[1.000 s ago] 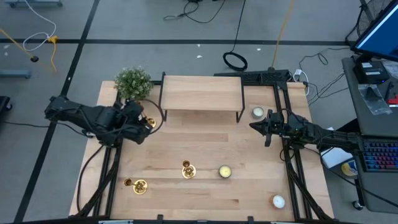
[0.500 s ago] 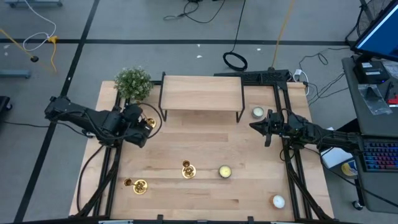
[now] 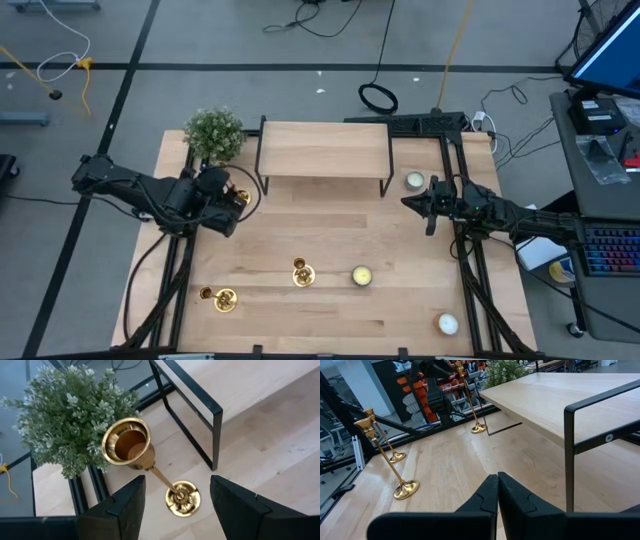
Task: Pick & Place candle stick holders
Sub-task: Put the top gold candle holder on the shelf
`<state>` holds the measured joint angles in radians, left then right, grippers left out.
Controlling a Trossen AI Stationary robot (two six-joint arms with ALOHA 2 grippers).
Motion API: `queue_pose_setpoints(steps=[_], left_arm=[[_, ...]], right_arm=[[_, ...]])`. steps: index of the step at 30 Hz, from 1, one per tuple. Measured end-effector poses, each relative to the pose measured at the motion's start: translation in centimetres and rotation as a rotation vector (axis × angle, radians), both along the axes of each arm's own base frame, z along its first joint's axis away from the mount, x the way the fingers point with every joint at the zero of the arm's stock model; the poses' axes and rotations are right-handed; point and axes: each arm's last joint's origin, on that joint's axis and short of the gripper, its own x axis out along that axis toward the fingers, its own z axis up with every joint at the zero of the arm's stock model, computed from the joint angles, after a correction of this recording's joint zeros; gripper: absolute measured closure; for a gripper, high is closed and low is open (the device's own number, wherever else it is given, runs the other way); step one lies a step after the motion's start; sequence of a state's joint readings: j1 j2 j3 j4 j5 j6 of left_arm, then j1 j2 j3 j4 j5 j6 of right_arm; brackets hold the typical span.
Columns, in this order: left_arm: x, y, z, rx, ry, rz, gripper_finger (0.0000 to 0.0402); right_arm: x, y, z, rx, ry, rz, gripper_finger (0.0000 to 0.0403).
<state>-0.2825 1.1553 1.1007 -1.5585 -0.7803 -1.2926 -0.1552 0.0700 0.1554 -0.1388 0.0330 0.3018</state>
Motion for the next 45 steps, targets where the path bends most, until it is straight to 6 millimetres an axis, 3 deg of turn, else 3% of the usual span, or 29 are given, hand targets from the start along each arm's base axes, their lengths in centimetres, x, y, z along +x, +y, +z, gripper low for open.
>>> queue_pose_setpoints(steps=[45], left_arm=[[0.43, 0.06, 0.16, 0.065, -0.083, 0.014, 0.0179]], right_arm=[[-0.03, -0.14, 0.0, -0.006, 0.001, -0.048, 0.0399]])
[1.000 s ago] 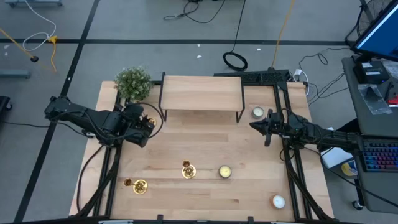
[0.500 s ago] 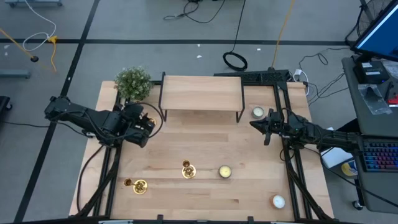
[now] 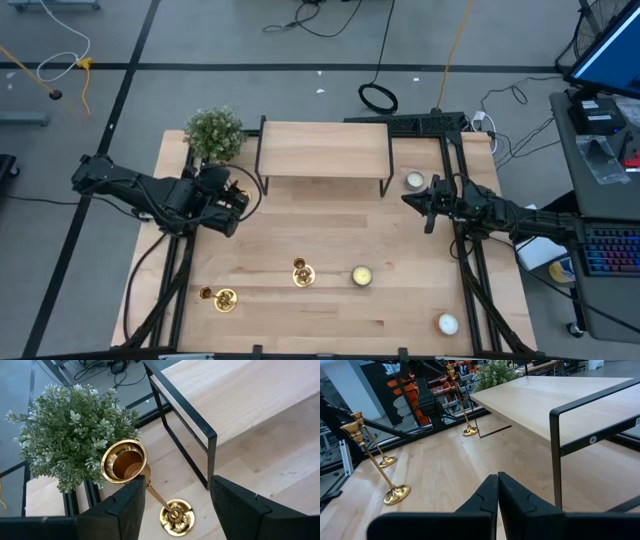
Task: Pick & Place candle stick holders
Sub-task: Put the top gold candle holder on the shelf
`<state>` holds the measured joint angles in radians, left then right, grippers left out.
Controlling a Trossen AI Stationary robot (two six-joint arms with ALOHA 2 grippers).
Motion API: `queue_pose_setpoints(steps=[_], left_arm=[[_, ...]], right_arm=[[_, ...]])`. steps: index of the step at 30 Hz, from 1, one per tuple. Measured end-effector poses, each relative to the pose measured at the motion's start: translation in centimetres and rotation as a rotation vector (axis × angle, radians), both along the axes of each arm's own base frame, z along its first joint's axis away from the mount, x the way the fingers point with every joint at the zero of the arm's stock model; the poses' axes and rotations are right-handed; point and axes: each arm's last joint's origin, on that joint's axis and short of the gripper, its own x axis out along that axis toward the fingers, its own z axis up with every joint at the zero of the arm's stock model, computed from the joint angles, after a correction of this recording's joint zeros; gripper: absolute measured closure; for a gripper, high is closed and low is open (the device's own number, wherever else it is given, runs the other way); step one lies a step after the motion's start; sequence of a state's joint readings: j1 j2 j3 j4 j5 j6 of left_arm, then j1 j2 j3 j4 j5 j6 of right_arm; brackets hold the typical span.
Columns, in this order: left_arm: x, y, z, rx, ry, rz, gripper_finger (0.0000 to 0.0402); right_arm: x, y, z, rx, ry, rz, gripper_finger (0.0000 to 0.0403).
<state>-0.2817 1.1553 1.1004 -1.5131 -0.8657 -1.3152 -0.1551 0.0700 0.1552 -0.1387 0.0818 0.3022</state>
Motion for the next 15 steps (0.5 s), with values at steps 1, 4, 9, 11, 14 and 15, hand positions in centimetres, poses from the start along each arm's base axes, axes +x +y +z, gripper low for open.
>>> queue_pose_setpoints(steps=[1, 4, 9, 11, 14, 15], left_arm=[[0.0, 0.0, 0.0, -0.001, -0.004, 0.003, 0.0179], [0.02, -0.01, 0.0, -0.003, -0.01, 0.007, 0.0179], [0.04, -0.02, 0.0, -0.004, -0.012, 0.007, 0.0179], [0.04, -0.02, 0.04, -0.004, -0.013, 0.007, 0.0179], [0.09, -0.03, 0.37, -0.005, -0.019, 0.001, 0.0179], [0.09, -0.03, 0.44, -0.004, -0.016, -0.004, 0.0179]], right_arm=[[0.0, 0.0, 0.0, 0.0, 0.0, 0.0, 0.0399], [0.0, 0.0, 0.01, 0.0, 0.0, 0.0, 0.0399], [0.0, 0.0, 0.01, 0.0, 0.0, 0.0, 0.0399], [0.0, 0.0, 0.0, 0.0, 0.0, 0.0, 0.0399], [0.0, 0.0, -0.01, 0.0, 0.0, 0.0, 0.0399], [0.0, 0.0, 0.01, 0.0, 0.0, 0.0, 0.0399]])
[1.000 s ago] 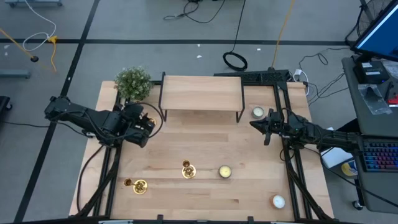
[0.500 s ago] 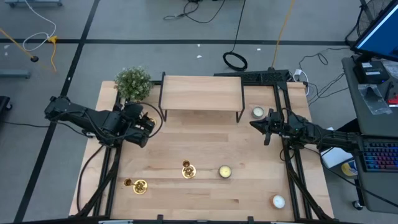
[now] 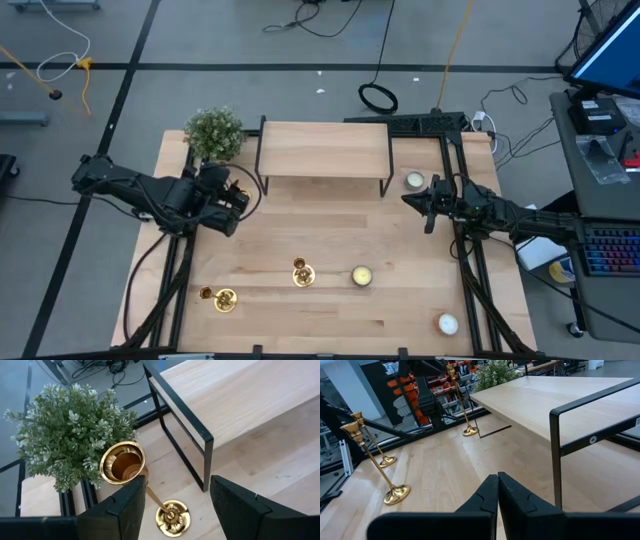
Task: Pick & Place candle stick holders
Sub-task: Put the top gold candle holder on the shelf
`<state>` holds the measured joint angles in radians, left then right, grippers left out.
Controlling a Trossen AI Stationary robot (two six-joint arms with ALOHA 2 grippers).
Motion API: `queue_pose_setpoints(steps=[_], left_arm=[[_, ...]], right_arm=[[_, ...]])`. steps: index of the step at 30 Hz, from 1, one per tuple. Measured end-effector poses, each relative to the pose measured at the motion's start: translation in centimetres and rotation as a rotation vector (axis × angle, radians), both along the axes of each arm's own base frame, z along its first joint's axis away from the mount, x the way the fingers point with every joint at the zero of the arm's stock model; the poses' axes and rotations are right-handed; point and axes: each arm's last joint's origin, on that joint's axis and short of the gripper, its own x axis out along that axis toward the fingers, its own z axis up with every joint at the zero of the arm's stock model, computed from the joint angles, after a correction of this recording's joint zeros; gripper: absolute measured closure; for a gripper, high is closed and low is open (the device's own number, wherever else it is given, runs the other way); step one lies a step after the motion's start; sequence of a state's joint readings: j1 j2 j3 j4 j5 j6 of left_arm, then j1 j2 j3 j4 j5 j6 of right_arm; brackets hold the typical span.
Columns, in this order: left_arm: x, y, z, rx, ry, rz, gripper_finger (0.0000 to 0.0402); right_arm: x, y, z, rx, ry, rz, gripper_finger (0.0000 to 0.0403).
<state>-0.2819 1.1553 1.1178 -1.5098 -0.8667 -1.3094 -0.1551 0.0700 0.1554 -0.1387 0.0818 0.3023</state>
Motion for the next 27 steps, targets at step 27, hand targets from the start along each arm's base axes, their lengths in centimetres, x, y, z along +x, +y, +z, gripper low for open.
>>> queue_pose_setpoints(steps=[27], left_arm=[[0.04, -0.01, -0.01, 0.002, 0.006, -0.001, 0.0327]], right_arm=[[0.0, 0.0, 0.0, 0.0, 0.0, 0.0, 0.0399]])
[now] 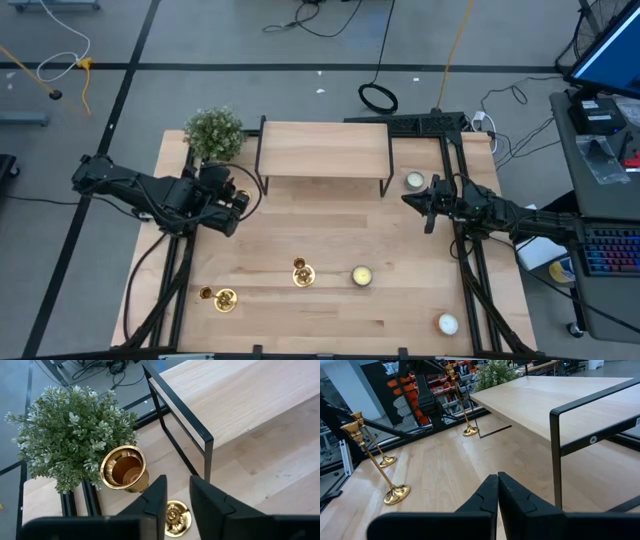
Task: Pick & Place candle stick holders
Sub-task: Put the top gold candle holder on the shelf
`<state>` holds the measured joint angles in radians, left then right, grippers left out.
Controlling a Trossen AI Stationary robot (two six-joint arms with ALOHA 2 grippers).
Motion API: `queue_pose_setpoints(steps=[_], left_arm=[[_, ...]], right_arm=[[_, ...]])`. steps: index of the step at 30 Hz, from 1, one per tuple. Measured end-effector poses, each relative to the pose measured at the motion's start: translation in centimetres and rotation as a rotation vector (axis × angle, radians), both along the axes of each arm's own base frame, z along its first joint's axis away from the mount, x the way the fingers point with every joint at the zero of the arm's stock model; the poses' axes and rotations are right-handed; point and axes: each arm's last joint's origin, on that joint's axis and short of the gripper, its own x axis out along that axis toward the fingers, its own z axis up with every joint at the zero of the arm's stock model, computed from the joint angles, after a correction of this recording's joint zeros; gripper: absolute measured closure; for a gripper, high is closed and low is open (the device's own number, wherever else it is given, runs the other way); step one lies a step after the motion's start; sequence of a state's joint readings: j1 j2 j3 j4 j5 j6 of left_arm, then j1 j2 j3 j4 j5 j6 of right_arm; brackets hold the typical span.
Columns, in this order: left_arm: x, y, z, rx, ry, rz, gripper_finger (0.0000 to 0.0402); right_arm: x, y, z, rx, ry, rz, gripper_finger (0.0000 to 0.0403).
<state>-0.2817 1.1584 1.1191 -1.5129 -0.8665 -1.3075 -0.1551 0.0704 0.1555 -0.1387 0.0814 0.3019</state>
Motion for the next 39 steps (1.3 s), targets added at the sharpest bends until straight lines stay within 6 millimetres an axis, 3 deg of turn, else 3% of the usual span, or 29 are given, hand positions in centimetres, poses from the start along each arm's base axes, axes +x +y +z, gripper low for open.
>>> queue_pose_setpoints(steps=[13, 39], left_arm=[[0.16, -0.05, 0.0, -0.005, -0.016, -0.002, 0.0398], [0.06, -0.03, 0.15, -0.012, -0.037, 0.003, 0.0399]], right_arm=[[0.0, 0.0, -0.01, 0.0, 0.0, 0.0, 0.0399], [0.0, 0.0, -0.01, 0.0, 0.0, 0.0, 0.0399]])
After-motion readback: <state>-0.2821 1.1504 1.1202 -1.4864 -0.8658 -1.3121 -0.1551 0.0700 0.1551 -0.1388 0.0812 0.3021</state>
